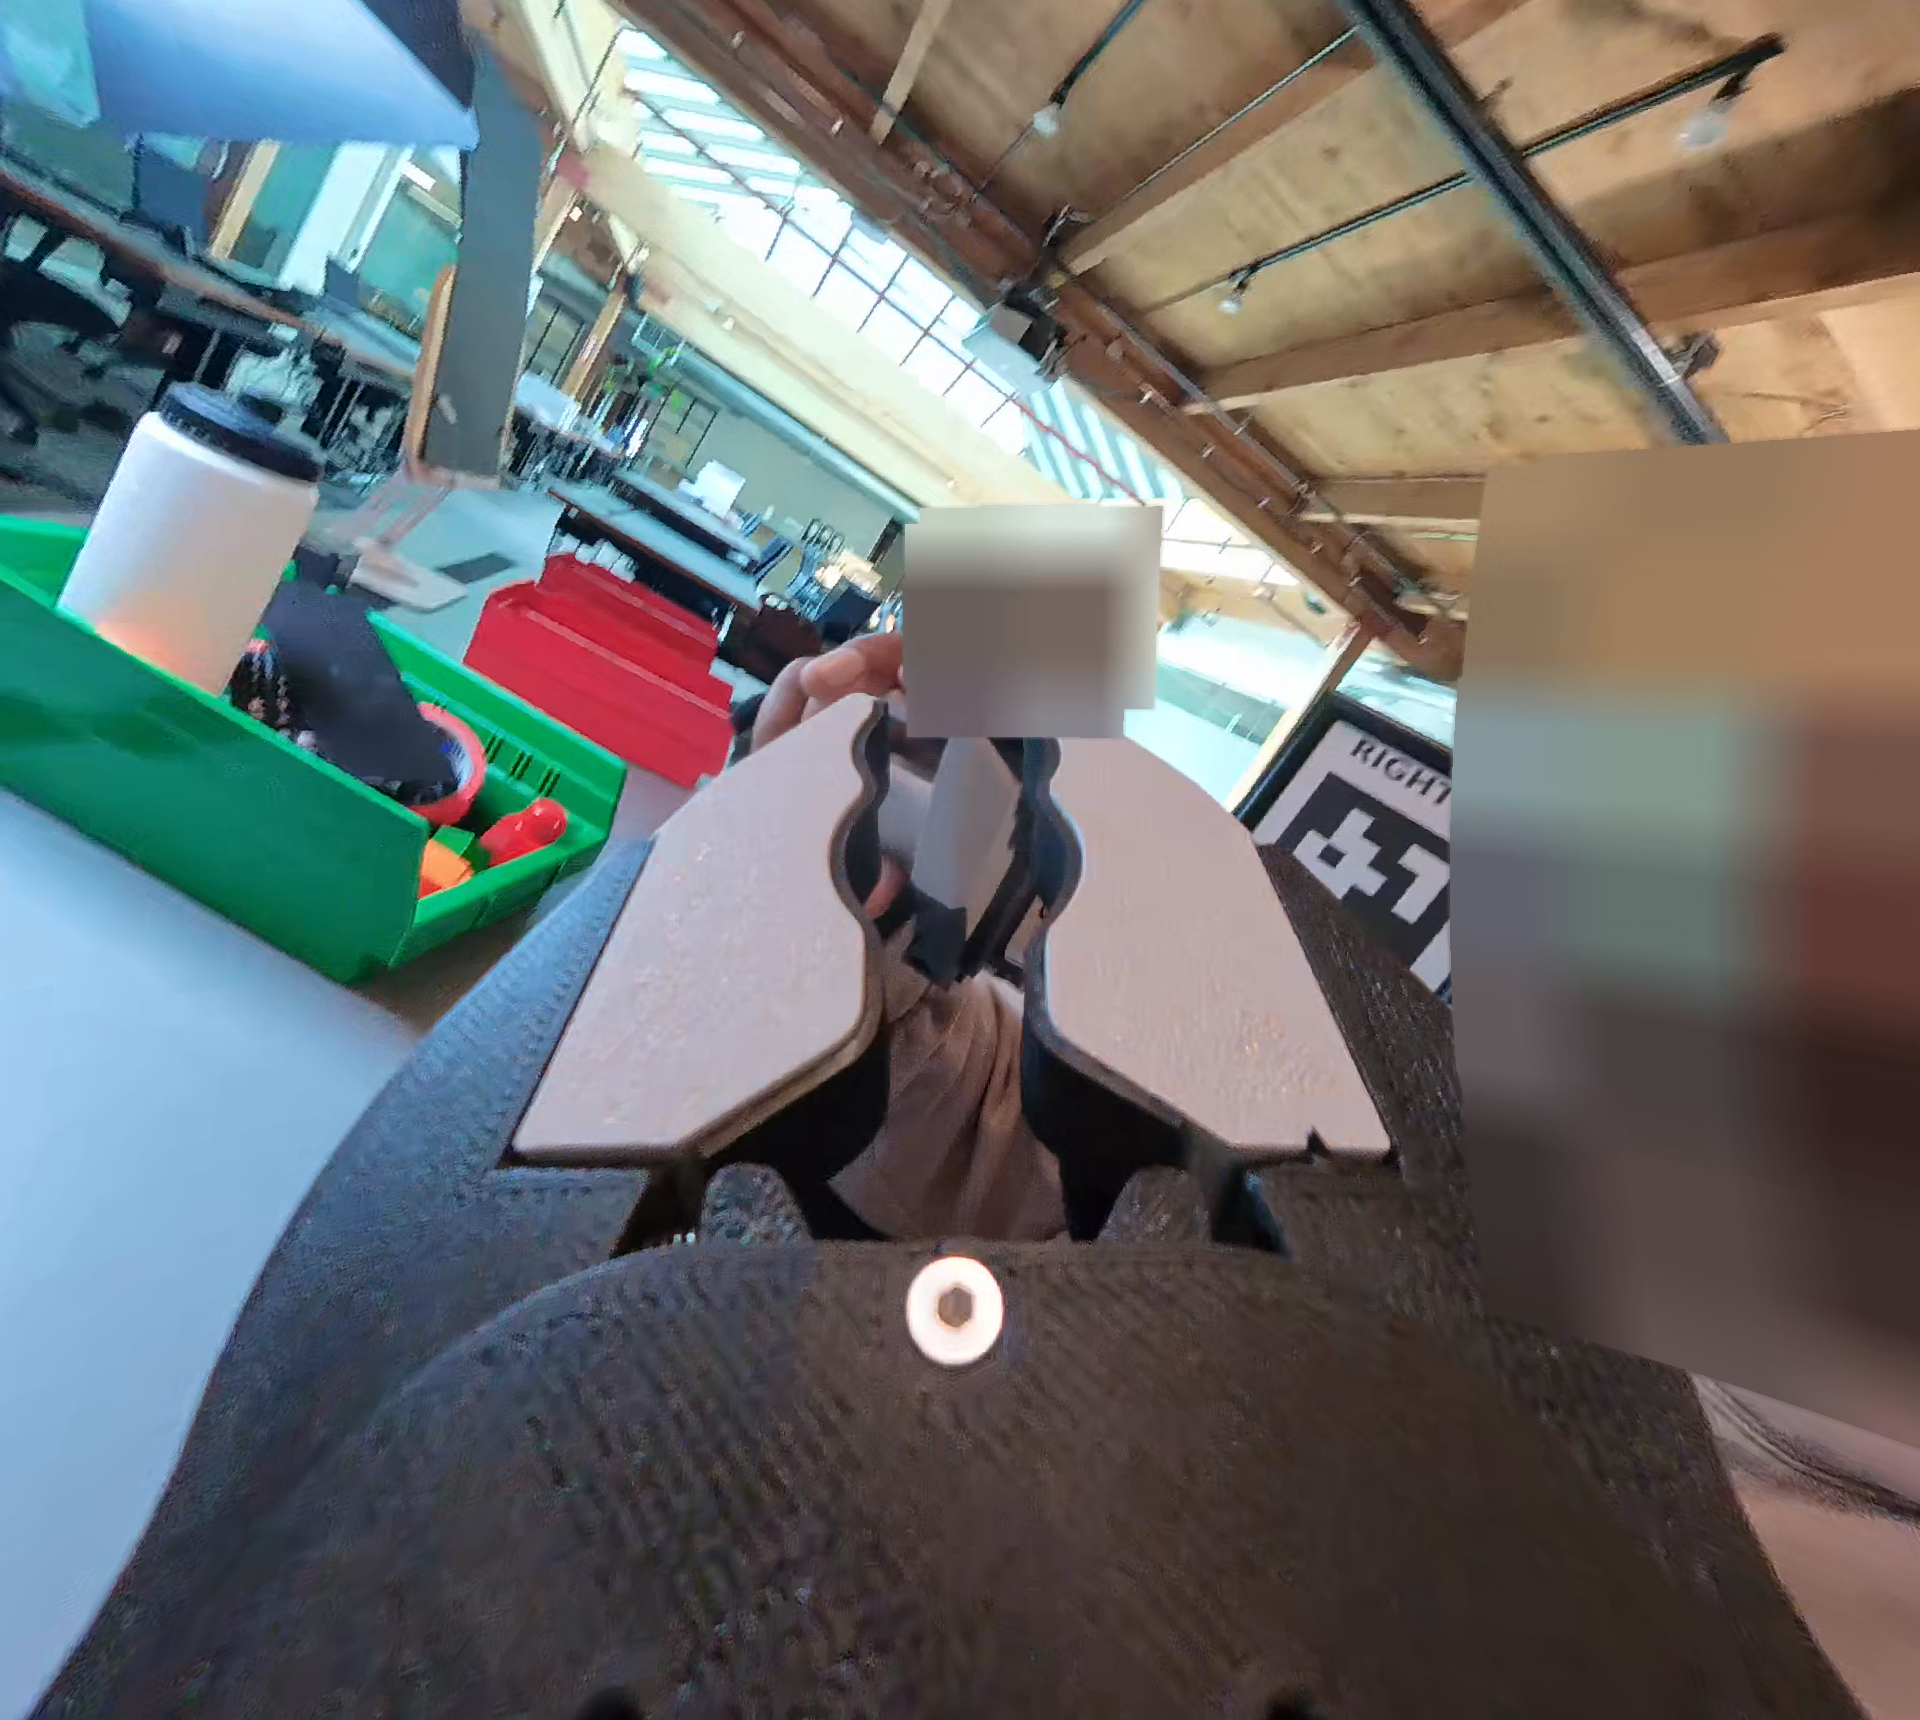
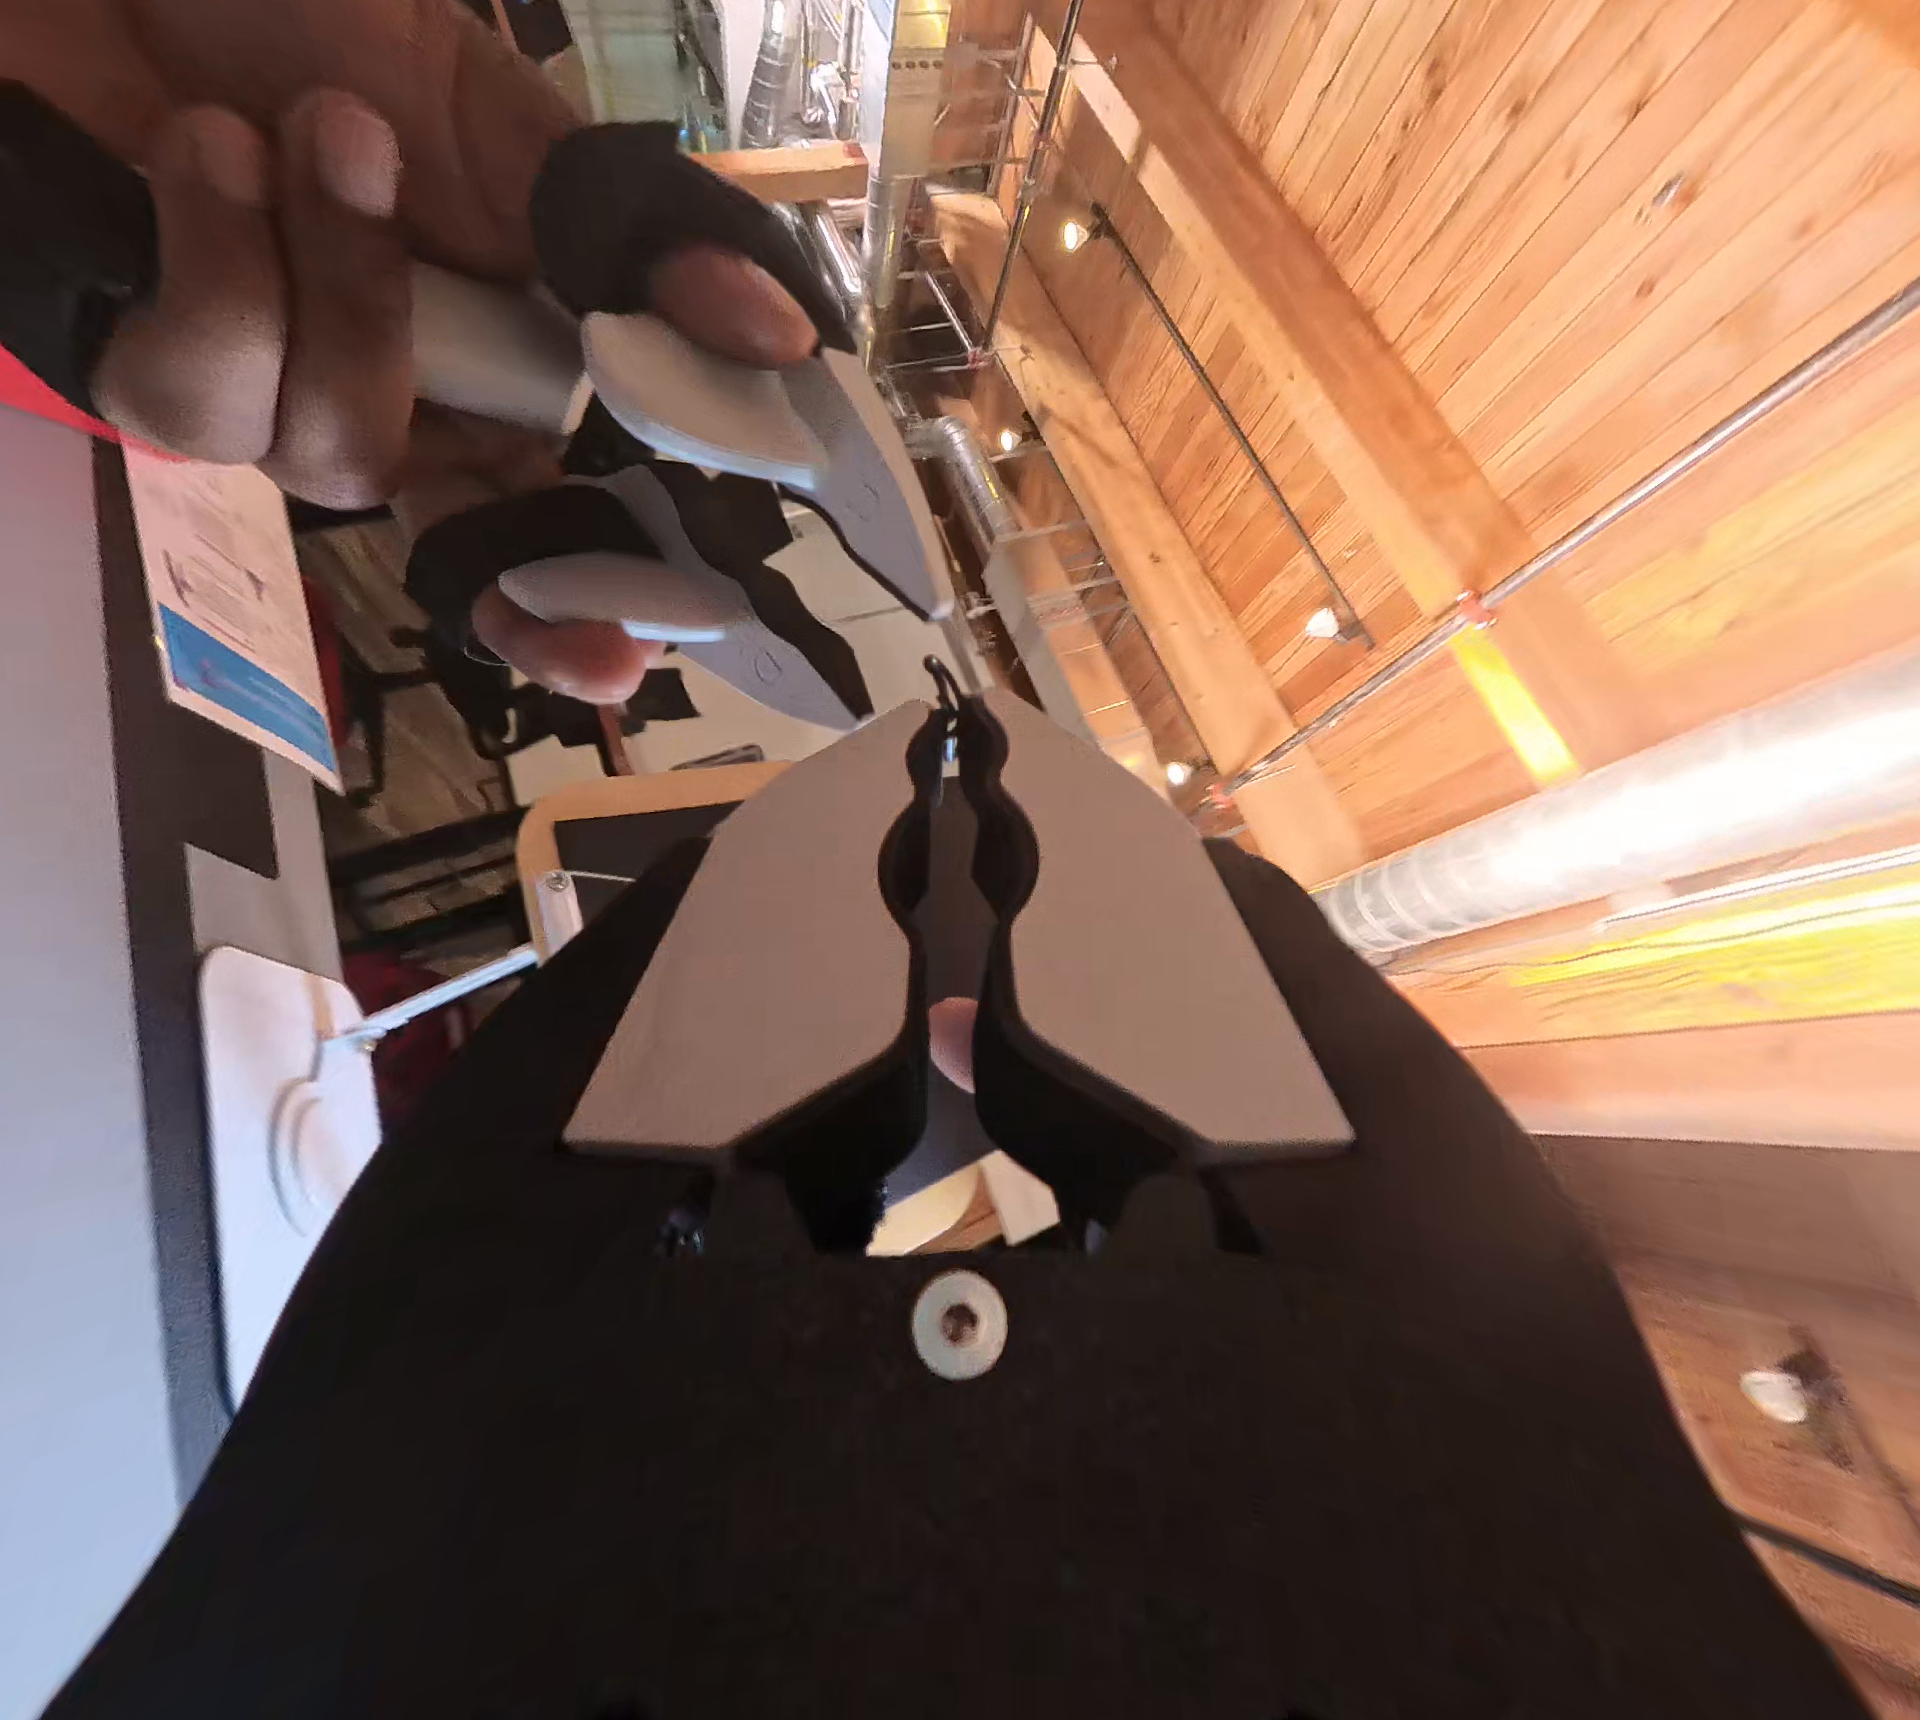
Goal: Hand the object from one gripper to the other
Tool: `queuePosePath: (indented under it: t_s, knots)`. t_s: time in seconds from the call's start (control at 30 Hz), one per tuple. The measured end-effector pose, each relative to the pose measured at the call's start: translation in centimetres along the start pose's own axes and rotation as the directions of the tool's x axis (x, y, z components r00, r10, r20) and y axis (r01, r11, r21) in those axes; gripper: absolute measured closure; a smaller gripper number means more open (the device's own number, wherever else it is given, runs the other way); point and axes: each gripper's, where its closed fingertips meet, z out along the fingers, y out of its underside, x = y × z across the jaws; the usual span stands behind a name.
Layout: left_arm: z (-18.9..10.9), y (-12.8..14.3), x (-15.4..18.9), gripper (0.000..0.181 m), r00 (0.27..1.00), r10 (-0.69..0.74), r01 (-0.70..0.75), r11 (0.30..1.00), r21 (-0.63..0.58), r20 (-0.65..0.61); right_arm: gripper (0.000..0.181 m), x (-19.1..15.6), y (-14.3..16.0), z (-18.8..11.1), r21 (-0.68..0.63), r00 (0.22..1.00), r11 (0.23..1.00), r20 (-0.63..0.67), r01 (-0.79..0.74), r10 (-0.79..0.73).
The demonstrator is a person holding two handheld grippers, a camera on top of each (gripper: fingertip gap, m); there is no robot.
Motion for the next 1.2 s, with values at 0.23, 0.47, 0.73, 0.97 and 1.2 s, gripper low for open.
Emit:
queuePosePath:
  t_s: [0.23,0.47,0.73,0.97,1.2]
  knots:
    - [0.2,1.2,-0.7,0.181,0.996,0.072,-0.068,0.995,-0.079,0.044,0.175,-2.2,1.0,0.5,-0.029,0.999,0.999,0.029,0.041,-0.04]
    - [-0.8,0.0,0.3,0.181,0.846,0.519,-0.502,0.853,-0.144,0.125,0.151,-3.0,1.2,-0.5,-0.166,0.526,0.63,0.413,-0.759,0.743]
    - [0.0,2.2,3.2,0.18,0.565,0.825,-0.813,0.555,-0.175,-0.007,0.149,-2.0,-2.1,-1.2,-0.313,-0.121,0.076,0.564,-0.947,0.817]
    - [0.0,2.4,2.2,0.18,0.578,0.816,-0.795,0.568,-0.21,0.02,0.179,-1.6,-1.6,-0.4,-0.224,0.107,0.245,0.495,-0.943,0.862]
    - [-0.5,0.7,1.5,0.158,0.953,0.3,-0.302,0.949,-0.091,-0.037,0.179,0.5,0.2,-0.5,-0.007,0.909,0.926,0.185,-0.378,0.373]
